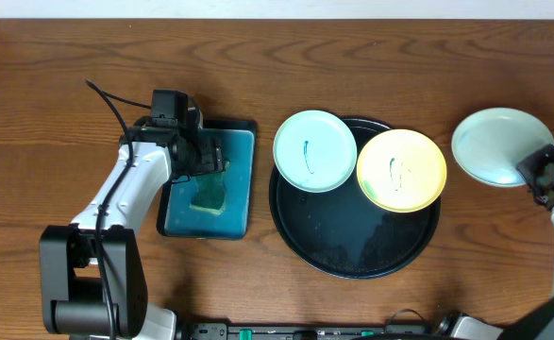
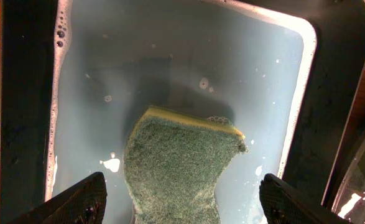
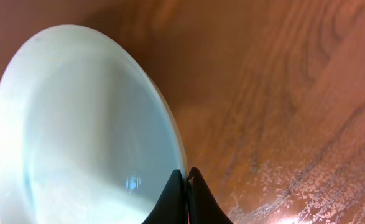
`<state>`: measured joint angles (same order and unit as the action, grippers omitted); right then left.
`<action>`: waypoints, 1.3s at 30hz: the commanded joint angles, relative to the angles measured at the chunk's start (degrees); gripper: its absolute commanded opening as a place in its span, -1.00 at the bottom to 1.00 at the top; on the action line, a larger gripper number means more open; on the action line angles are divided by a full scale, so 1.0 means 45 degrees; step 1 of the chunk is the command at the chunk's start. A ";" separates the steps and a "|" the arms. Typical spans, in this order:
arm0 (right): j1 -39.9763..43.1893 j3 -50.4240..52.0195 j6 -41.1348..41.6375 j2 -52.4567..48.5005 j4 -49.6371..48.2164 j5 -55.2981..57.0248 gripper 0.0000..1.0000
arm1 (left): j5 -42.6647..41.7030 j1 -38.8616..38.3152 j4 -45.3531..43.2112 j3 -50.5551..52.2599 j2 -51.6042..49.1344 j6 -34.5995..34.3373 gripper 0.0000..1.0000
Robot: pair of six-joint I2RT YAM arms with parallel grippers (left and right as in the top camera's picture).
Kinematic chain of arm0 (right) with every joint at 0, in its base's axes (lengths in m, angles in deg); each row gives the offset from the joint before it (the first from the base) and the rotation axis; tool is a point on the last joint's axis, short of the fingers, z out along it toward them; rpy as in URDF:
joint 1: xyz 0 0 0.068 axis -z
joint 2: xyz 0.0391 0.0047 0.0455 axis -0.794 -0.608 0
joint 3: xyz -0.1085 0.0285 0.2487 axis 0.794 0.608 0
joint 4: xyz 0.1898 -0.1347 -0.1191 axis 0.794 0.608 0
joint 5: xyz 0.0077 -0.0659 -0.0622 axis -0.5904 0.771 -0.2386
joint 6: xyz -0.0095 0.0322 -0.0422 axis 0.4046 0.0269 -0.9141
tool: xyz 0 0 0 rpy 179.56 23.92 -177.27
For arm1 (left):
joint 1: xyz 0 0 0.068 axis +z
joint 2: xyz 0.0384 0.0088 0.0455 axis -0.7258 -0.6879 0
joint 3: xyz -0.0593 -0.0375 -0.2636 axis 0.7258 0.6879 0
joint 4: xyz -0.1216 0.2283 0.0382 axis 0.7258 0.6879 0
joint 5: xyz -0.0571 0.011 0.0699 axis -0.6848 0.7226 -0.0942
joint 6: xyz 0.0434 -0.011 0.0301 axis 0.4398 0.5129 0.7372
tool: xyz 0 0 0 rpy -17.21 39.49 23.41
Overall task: Clean dirty plates on tray and stack at the side
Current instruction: 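Place the mint plate on the table right of the black tray, then release the mint plate and raise the right gripper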
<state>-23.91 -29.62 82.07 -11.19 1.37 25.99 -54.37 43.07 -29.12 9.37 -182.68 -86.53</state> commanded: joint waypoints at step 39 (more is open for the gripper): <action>-0.2239 -0.0233 -0.5916 -0.2725 0.0024 -0.6635 -0.01 | -0.0068 0.0063 0.0073 0.0019 -0.0097 0.0165 0.59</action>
<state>-31.39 -29.69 57.42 -22.97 1.33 -6.77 -54.35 43.07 -28.97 9.37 -182.68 -86.53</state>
